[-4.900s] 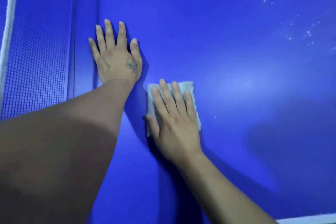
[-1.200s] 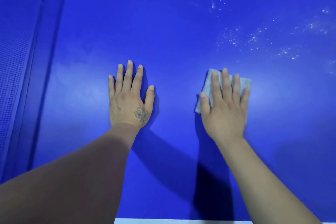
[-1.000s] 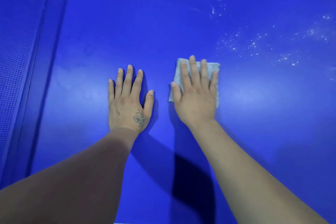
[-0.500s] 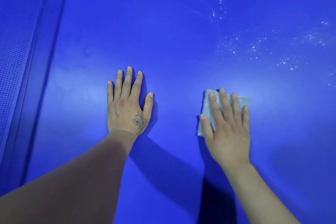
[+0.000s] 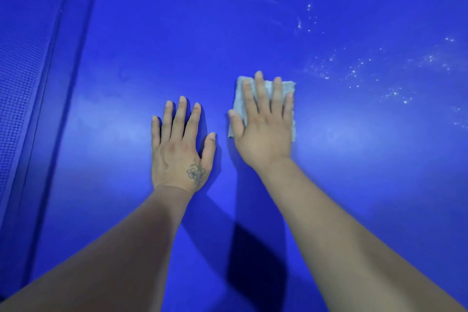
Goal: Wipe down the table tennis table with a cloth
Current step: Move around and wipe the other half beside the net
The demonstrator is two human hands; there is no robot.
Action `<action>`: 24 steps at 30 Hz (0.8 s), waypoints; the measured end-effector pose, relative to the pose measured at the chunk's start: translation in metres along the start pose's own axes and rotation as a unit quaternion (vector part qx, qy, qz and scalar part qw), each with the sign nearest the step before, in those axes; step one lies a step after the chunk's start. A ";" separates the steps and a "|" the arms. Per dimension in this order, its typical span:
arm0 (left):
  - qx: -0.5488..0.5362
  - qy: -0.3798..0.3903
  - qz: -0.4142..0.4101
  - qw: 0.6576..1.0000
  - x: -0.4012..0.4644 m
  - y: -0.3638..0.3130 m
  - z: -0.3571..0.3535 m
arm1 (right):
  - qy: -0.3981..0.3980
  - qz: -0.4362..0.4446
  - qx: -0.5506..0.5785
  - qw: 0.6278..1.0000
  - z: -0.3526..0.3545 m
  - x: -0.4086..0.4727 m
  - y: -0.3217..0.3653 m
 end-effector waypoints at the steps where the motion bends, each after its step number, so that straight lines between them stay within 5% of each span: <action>1: -0.006 0.001 0.000 1.000 0.000 -0.001 0.002 | 0.006 0.020 0.000 1.000 0.002 -0.013 -0.001; 7: -0.047 -0.058 0.035 0.997 0.052 -0.018 0.014 | 0.007 0.010 0.000 1.000 0.009 -0.049 -0.061; 16: 0.003 -0.009 0.053 0.999 0.173 -0.047 -0.025 | -0.008 -0.147 0.002 0.989 0.000 0.064 -0.102; 24: 0.000 0.005 0.062 0.998 0.175 -0.047 -0.021 | 0.006 -0.016 0.014 1.000 0.004 0.077 -0.028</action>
Point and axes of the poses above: each hand's wrist, its own x-axis towards the middle knuckle, its own z-axis out of the back of the hand, y = z × x, the point moved 3 cm from there along x, towards the middle knuckle, and after that the axes turned 2 degrees about -x, right-handed, at the moved point
